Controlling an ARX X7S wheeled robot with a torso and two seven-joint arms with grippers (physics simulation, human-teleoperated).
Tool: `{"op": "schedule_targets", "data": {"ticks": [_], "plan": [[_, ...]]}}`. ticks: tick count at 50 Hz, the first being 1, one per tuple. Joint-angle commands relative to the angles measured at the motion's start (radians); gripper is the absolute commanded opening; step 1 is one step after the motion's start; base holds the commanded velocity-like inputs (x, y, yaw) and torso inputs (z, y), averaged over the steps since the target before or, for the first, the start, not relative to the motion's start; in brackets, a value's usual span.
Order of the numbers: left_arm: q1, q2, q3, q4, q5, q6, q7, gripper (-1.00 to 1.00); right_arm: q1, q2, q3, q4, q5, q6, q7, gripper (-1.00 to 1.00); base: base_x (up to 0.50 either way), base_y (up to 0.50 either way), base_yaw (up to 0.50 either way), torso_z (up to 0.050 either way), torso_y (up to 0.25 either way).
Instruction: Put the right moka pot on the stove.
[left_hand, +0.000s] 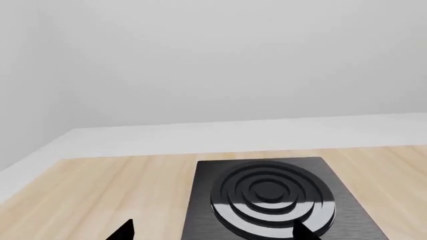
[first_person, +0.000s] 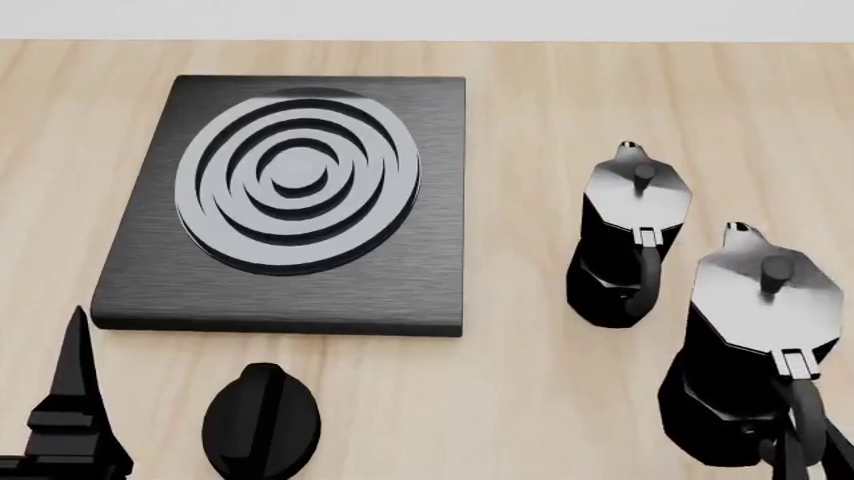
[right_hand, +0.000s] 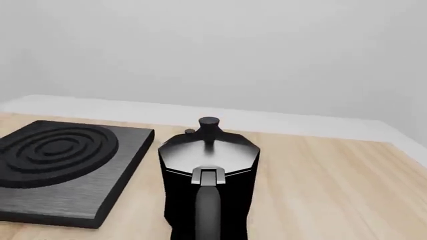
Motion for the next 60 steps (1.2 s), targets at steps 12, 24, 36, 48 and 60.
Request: {"op": "schedule_targets", "data": {"ticks": [12,24,36,48,60], "plan": [[0.0,-0.006,0.003,-0.001,-0.006,0.004,-0.006,1.0,0.087,0.04,-0.106,-0.121,-0.021,0.056,0.002,-1.0,0.0,0.0,0.0,0.0,0.001],[-0.001,-0.009,0.007,-0.003,-0.007,0.007,-0.007,1.0,0.166,0.055,-0.178,-0.157,-0.007,0.103,0.014,-1.0,0.0,0.0,0.0,0.001,0.001],[-0.003,-0.012,0.007,0.0,-0.012,0.01,-0.01,1.0,0.319,0.039,-0.297,-0.147,0.013,0.178,0.024,-1.0,0.0,0.0,0.0,0.0,0.001],[-0.001,-0.015,0.012,-0.004,-0.008,0.021,-0.007,1.0,0.469,0.028,-0.37,-0.142,0.064,0.27,0.049,-1.0,0.0,0.0,0.0,0.0,0.001],[0.001,-0.017,0.014,-0.005,-0.006,0.027,-0.01,1.0,0.624,-0.018,-0.453,-0.099,0.079,0.336,0.056,-1.0,0.0,0.0,0.0,0.0,0.001]]}}
